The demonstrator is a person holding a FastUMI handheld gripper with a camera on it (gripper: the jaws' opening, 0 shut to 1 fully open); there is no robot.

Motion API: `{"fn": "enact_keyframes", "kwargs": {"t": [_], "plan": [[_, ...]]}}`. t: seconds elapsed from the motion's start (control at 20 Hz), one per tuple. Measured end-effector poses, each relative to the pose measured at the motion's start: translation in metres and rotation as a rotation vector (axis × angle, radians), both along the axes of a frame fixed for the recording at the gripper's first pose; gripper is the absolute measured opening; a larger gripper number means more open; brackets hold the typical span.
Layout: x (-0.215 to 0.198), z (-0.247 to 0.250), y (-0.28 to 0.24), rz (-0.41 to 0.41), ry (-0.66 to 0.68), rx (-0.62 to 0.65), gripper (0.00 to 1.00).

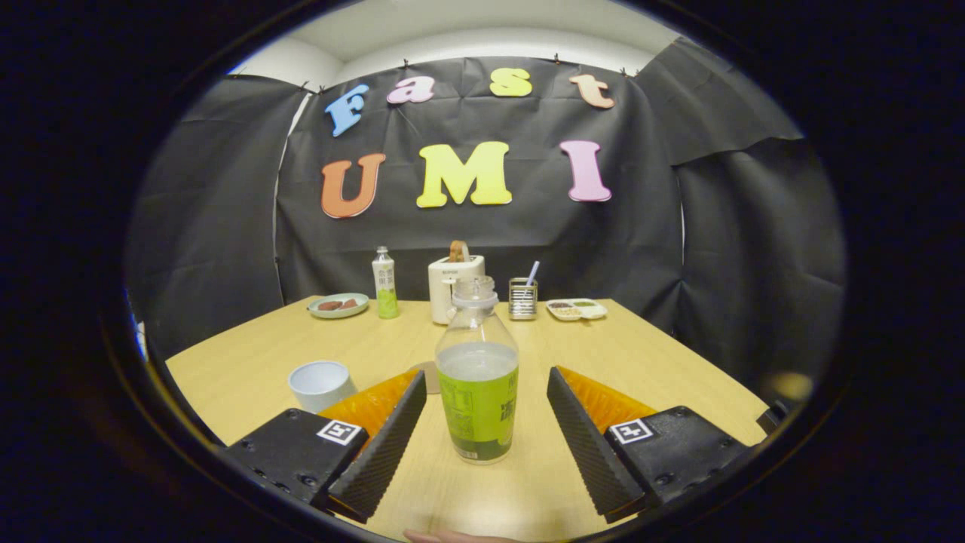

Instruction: Take the bottle from table, then pour the juice into the cup, finally place the bottle on the coaster

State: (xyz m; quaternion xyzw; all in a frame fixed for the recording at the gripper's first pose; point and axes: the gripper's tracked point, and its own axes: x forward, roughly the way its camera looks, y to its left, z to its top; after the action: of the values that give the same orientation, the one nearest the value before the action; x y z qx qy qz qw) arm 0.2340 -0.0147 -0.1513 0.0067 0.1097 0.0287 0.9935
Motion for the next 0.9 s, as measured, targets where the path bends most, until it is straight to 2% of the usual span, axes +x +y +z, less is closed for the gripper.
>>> {"fn": "enact_keyframes", "kwargs": {"t": [0.3, 0.7, 0.85, 0.9], "plan": [[0.030, -0.006, 0.003, 0.026, -0.001, 0.017, 1.00], [0.042, -0.005, 0.006, 0.053, -0.047, 0.003, 0.99], [0.038, -0.005, 0.000, 0.031, -0.040, 0.026, 0.83], [0.036, -0.005, -0.002, 0.024, -0.036, 0.035, 0.83]]}}
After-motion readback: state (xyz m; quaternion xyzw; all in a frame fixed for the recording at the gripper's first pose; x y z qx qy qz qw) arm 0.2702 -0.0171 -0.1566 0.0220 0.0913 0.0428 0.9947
